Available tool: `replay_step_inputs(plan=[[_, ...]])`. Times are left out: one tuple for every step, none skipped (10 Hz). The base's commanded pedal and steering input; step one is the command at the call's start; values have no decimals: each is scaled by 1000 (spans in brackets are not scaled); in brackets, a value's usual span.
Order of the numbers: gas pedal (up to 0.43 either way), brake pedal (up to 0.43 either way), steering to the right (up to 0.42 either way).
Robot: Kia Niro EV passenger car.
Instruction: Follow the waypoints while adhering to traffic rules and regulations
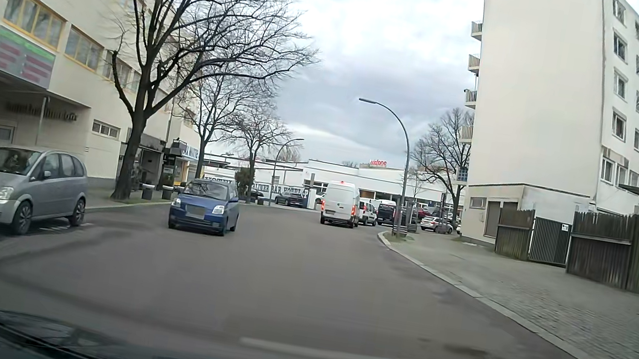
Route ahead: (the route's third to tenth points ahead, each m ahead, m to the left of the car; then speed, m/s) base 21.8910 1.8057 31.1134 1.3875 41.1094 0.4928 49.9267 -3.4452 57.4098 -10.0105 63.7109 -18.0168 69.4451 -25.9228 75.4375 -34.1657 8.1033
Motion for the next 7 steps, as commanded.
replay_step_inputs(plan=[[39,12,7],[39,12,6],[28,12,6],[28,12,6],[28,12,5],[28,12,4],[28,12,2]])
